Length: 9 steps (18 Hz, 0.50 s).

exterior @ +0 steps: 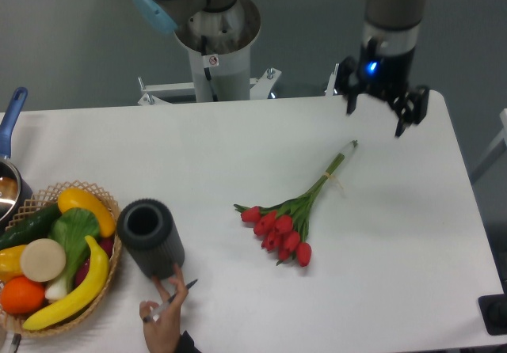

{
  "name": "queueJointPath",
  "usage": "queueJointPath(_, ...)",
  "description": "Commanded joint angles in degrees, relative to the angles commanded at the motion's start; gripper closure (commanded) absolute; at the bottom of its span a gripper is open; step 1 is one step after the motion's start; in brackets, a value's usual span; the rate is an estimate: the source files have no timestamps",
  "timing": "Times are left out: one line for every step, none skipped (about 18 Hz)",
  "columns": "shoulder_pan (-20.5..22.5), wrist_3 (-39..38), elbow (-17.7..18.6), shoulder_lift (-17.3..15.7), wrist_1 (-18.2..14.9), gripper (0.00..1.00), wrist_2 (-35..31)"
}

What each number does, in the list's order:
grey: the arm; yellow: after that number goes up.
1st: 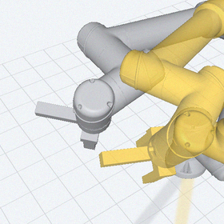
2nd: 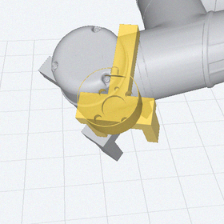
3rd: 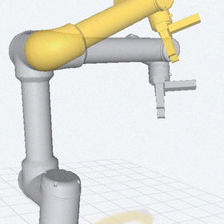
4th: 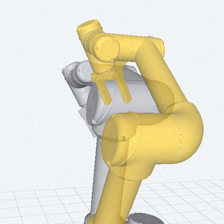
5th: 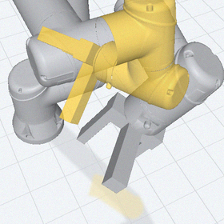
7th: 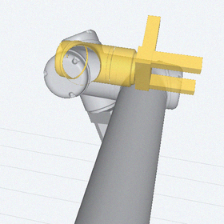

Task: Place the flowers on the table
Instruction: 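Open the gripper, release the tulips, and lift the gripper away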

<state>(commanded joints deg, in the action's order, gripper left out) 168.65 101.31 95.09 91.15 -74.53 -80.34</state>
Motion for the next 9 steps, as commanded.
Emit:
queueJointPath(1.2,2.6,0.4,-0.4,-0.5,0.00,0.2)
queueJointPath(1.9,4.5,0.4,-0.6,-0.9,0.00,0.2)
queueJointPath(2.4,6.1,0.6,-0.7,-1.1,0.00,0.3)
queueJointPath(2.8,7.0,0.4,-0.7,-1.4,0.00,0.4)
queueJointPath(3.1,7.5,0.4,-1.0,-1.8,0.00,0.4)
queueJointPath(3.3,7.8,0.6,-1.1,-2.1,0.00,0.4)
queueJointPath(3.4,7.9,0.6,-1.1,-2.2,0.00,0.4)
queueJointPath(3.4,7.9,0.6,-1.1,-2.1,0.00,0.4)
queueJointPath(3.4,7.9,0.6,-1.1,-2.1,0.00,0.4)
